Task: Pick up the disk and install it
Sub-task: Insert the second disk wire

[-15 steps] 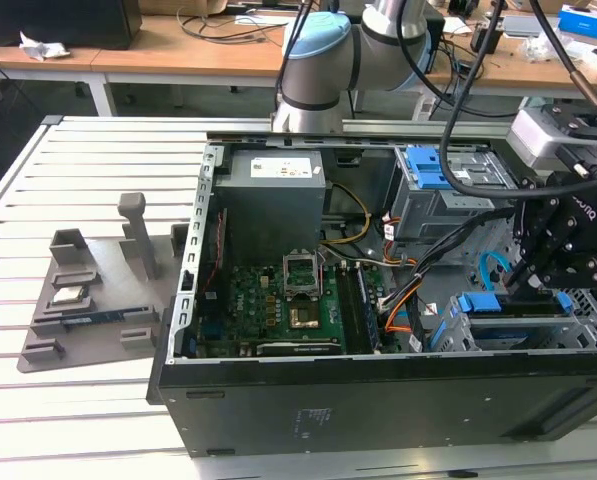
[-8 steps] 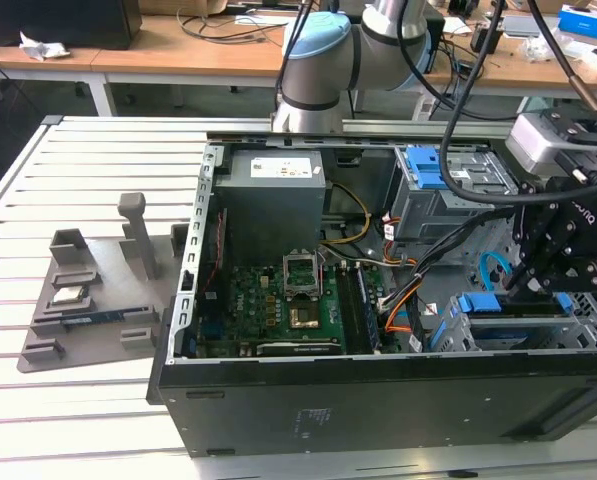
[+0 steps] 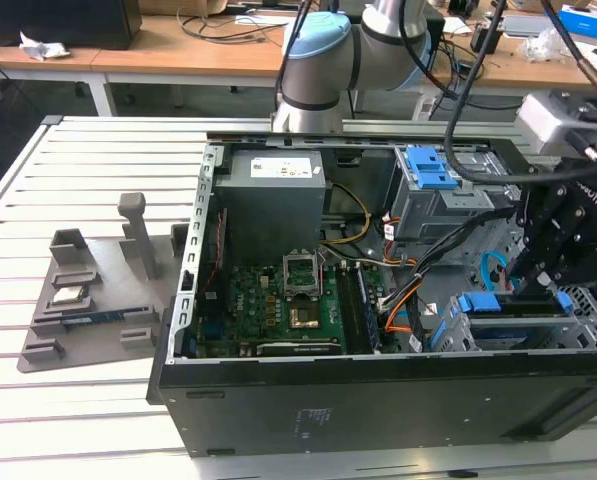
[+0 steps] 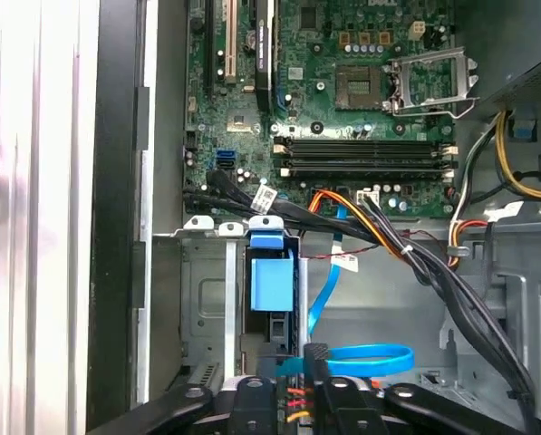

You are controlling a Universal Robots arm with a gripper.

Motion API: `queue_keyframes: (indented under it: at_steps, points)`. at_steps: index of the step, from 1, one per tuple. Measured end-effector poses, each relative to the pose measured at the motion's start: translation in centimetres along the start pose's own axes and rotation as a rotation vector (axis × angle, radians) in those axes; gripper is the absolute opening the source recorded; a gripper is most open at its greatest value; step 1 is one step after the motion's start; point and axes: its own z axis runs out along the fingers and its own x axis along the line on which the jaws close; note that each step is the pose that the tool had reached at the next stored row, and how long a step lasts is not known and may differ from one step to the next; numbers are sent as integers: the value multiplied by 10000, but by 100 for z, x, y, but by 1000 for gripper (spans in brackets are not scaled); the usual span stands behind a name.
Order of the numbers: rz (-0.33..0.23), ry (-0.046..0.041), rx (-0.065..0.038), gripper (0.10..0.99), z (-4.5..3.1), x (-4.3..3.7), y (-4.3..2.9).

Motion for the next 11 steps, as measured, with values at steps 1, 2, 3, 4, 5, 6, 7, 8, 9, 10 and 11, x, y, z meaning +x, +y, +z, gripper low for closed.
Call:
queue_keyframes:
  at_steps: [1,2,3,4,5,6,7,8,9,10,11]
  points:
    - [2,18,0,153,-93,-12,7]
    - [2,25,0,106,-136,-14,10]
    - [2,30,1,106,-175,-15,13]
    - [3,29,0,106,-208,-14,15]
    - [2,29,0,106,-221,-14,16]
    - [2,28,0,106,-227,-13,16]
    - [3,27,0,106,-227,-13,16]
    - [2,27,0,106,-228,-14,16]
    - [2,29,0,106,-229,-13,17]
    - [2,30,0,106,-229,-13,17]
    - [2,29,0,106,-230,-13,16]
